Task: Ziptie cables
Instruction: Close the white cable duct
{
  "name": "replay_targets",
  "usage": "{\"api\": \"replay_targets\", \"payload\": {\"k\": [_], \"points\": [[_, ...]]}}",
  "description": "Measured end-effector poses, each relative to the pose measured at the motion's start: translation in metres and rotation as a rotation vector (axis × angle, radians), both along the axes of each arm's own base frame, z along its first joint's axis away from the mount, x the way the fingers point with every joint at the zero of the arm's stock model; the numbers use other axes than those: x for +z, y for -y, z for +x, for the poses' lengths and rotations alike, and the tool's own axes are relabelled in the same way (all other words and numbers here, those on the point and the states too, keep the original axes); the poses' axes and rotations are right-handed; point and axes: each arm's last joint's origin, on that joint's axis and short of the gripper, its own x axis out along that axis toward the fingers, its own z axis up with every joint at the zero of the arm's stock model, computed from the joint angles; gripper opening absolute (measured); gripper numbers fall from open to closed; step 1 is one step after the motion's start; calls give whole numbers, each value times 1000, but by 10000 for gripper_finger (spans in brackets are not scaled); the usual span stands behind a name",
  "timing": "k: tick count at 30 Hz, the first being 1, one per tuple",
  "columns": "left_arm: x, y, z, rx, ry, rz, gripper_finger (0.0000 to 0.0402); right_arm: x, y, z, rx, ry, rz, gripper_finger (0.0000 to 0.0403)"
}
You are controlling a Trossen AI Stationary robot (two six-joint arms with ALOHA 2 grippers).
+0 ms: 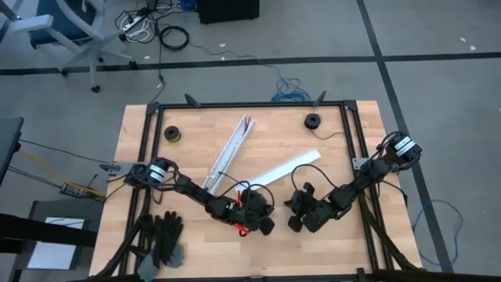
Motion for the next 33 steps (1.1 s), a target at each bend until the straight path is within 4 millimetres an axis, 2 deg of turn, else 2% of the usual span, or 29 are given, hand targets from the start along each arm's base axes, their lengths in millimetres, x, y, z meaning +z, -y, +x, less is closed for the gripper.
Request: {"api": "replay_targets", "payload": {"k": [8,14,17,22,27,33], "points": [[1,3,0,-11,14,6,39,4,2,0,-13,29,-70,0],[21,22,5,-123,193,77,39,6,1,0,-15,42,-72,0],[24,27,5,-135,195,137,39,6,0,-1,-11,40,-69,0],[37,30,8,-157,-20,250,39,4,-4,-6,-16,22,-57,0],[59,26,9,-151,-255,362,39,1,-13,-19,-54,32,-27,0],[61,10,6,-80,-387,472,46,-6,-29,-47,-56,88,16,0]]}}
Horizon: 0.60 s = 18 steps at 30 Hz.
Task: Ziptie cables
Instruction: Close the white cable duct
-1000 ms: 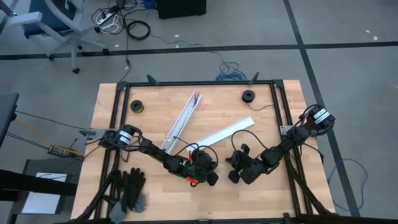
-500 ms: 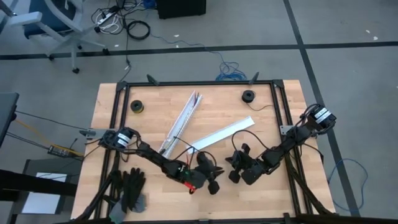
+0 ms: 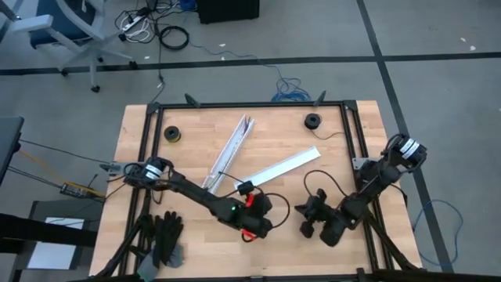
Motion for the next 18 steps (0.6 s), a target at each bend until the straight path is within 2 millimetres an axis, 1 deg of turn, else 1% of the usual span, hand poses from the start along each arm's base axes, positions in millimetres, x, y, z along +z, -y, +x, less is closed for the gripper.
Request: {"api": "replay_targets", "payload": {"k": [4,7,10,14,18], "points": [[-2,-12,2,9,-45,-36,68,-4,-9,-16,20,22,36,0],[-4,-24,4,33,-73,-65,94,-5,-14,-24,35,34,50,0],[-4,-32,6,51,-81,-50,123,-5,-16,-28,48,38,57,0],[-4,-39,8,21,-114,-15,158,-5,-18,-30,60,38,58,0],[0,-49,10,-36,-163,-47,175,-5,-20,-32,69,39,60,0]]}}
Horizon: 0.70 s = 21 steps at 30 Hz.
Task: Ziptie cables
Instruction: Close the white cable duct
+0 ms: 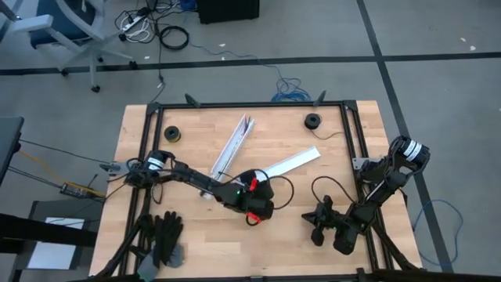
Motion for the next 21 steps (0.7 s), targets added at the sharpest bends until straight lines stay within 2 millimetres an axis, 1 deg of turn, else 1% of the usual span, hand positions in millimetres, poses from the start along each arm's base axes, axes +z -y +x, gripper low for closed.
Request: {"api": "replay_targets", "payload": {"k": [5,10,12,14,16,18,20,21], "points": [[0,-23,4,-6,-41,-37,177,0,-1,-1,3,0,3,0],[1,-38,8,-28,-47,-93,173,0,-2,-2,4,2,11,0],[-7,-48,7,-13,-43,-129,168,0,-2,-3,9,2,12,0],[-18,-57,7,-12,-10,-207,161,0,-3,-4,15,2,12,0],[-27,-62,4,-3,32,-260,149,0,-4,-5,20,2,13,0],[-35,-66,-1,36,55,-290,128,0,-5,-6,23,2,14,0],[-43,-70,-6,69,55,-312,93,0,-5,-6,22,2,16,0],[-46,-71,-9,76,46,-316,67,-1,-5,-6,21,2,15,0]]}}
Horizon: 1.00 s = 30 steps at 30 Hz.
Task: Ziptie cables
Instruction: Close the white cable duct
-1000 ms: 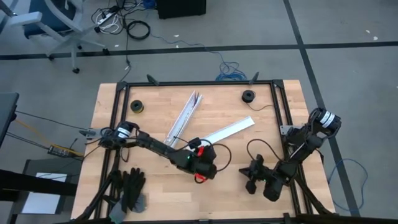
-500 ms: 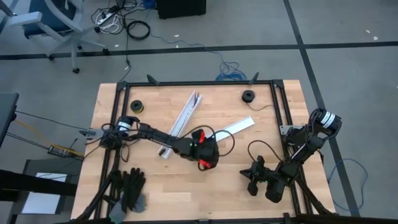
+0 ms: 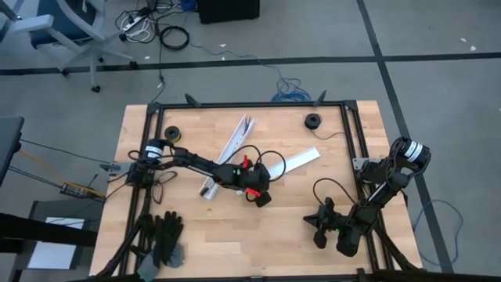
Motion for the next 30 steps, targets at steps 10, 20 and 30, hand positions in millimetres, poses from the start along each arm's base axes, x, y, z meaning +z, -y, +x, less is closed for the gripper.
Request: {"api": "replay_targets", "payload": {"k": [10,20,30], "points": [[12,8,13,-45,58,-6,0,-1,0,0,-20,18,-4,0],[36,20,32,-102,149,-123,0,-1,1,0,-25,20,-3,0],[58,32,39,-99,169,-127,0,-2,3,-1,-35,8,-17,0]]}}
